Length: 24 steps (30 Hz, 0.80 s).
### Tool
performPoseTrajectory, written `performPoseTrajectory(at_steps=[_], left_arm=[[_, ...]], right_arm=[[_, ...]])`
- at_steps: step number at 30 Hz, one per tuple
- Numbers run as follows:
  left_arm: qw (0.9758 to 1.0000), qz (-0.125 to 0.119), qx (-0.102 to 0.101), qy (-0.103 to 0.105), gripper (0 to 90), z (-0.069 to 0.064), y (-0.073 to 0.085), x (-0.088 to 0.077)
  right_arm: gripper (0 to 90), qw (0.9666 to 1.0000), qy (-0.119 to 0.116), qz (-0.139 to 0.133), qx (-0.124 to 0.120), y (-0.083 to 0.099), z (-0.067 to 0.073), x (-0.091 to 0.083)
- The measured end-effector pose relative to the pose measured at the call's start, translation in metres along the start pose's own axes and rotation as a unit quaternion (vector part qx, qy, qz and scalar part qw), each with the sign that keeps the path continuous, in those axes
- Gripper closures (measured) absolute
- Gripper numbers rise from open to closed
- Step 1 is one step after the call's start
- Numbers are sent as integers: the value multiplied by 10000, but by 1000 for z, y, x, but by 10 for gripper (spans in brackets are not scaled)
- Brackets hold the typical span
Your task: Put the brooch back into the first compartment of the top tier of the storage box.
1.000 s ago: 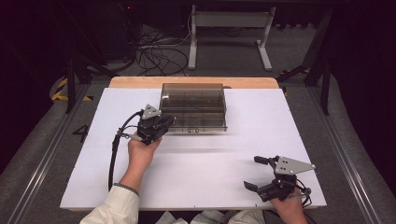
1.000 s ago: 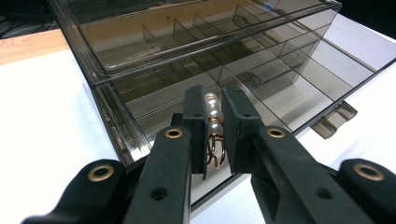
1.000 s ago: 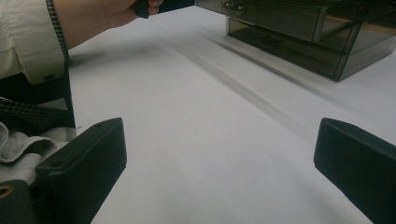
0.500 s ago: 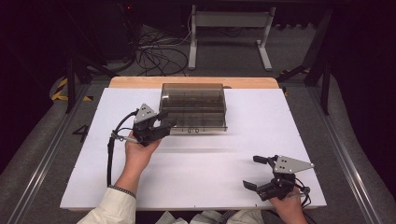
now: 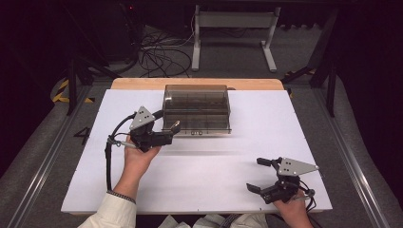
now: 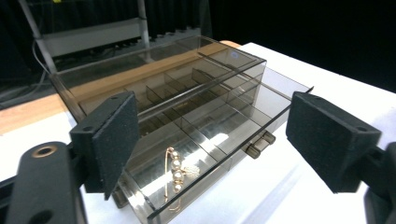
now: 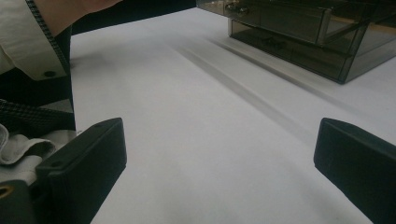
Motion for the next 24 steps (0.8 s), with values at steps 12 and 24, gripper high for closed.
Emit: performPoseTrajectory(at_steps=[12, 24], left_arm=[[9998, -2, 102, 197, 114, -4, -8, -15], [9990, -81, 300, 322, 63, -8, -8, -54]], right_arm=[[29, 10000, 4, 11, -28, 0, 0, 0], [29, 10000, 10, 17, -36, 0, 0, 0]])
Point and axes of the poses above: each handheld gripper's, and its own axes: x roughly forward along the jaws, y roughly out of its underside, z roughly to its left, the point moved 7 cm from there along x, roughly forward along the jaws, and after that the axes turned 13 degrees about -y, right-handed, at the moved point
